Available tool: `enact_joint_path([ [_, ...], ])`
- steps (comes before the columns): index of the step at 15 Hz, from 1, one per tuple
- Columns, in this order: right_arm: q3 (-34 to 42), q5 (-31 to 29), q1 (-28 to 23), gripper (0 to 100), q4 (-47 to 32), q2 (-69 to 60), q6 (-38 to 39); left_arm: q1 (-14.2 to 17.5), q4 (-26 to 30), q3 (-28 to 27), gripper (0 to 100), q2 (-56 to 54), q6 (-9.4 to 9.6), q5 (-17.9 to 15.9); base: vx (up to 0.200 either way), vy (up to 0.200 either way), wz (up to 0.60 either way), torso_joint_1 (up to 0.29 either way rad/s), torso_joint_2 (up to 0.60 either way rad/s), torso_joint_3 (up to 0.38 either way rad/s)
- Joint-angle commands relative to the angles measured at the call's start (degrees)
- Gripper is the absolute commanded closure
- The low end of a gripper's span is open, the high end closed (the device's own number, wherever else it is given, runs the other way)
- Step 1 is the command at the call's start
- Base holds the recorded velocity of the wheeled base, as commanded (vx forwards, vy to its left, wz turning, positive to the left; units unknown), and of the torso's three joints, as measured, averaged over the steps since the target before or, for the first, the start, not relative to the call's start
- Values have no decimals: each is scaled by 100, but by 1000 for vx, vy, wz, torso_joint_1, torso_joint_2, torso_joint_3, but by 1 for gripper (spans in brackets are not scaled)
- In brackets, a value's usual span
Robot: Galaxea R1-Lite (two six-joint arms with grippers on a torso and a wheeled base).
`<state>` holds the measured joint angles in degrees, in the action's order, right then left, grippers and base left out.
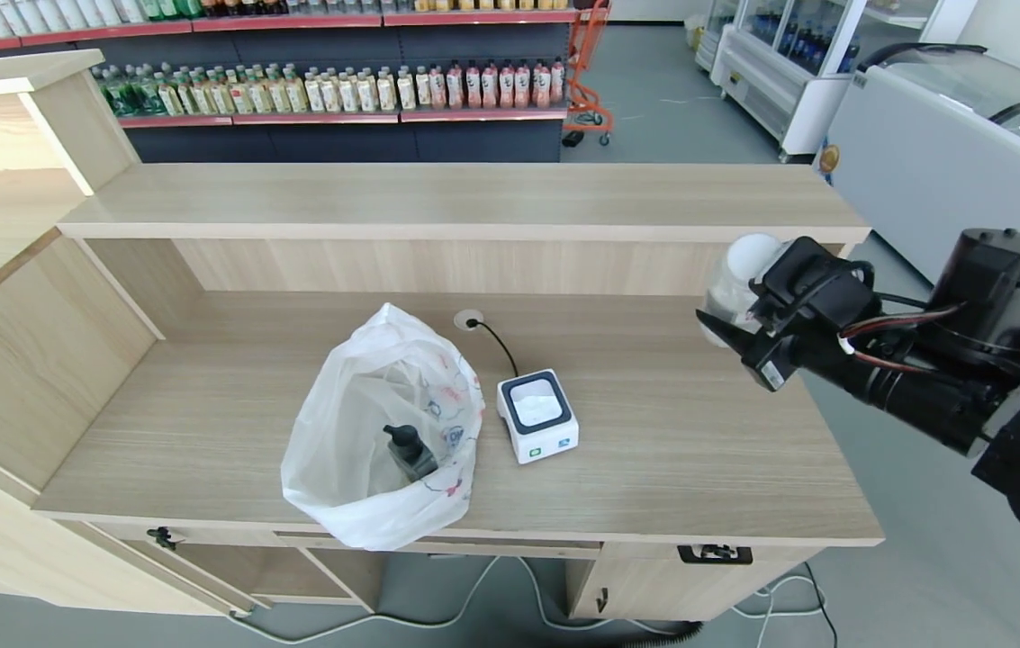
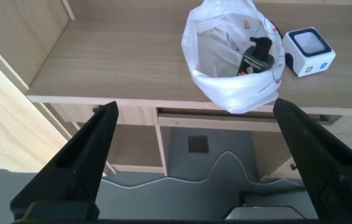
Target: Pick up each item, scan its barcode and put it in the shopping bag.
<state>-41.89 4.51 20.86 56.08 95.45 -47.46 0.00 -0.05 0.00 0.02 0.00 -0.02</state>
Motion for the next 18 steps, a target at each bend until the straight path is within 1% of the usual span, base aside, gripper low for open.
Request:
enact_joint_path([
  [1,-276,375,-3,100,114,527,-79,0,5,-9,0,-2,0,2,0,200,0,2,2,2],
  [3,-390,841,-20,100,756,1107,-150,0,5,0,0,-2,0,-6,0,200,0,2,2,5],
  [5,-452,1069,-29,100,1195,1555,-176,0,-4,0,0,-2,0,2,0,200,0,0,2,2],
  [6,-478,1210,-29,100,1283,1714,-167,0,-4,0,0,-2,0,-6,0,0,0,0,0,0],
  [7,-557,1474,-38,100,1309,1801,-150,0,-4,0,0,-2,0,2,0,0,0,0,0,0],
  [8,-584,1852,-126,100,1344,1907,-176,0,-4,0,0,-2,-9,2,0,0,0,0,0,0],
  [9,-557,2089,-231,100,1485,2004,-185,0,-4,0,0,-2,-9,2,0,0,0,0,0,0],
  [11,-505,2142,-433,100,1968,2364,-176,0,5,0,0,-2,-9,2,0,0,0,0,0,0],
  [13,-496,2194,-548,100,2276,2707,-141,0,5,0,0,-2,-9,-6,0,0,0,0,0,0],
  [15,-549,2493,-548,100,2311,2997,-123,0,5,0,0,-2,-9,-6,0,0,0,0,0,0],
  [18,-786,2537,-513,100,2311,3234,-123,0,5,0,0,-2,-9,-6,0,0,0,0,0,0],
])
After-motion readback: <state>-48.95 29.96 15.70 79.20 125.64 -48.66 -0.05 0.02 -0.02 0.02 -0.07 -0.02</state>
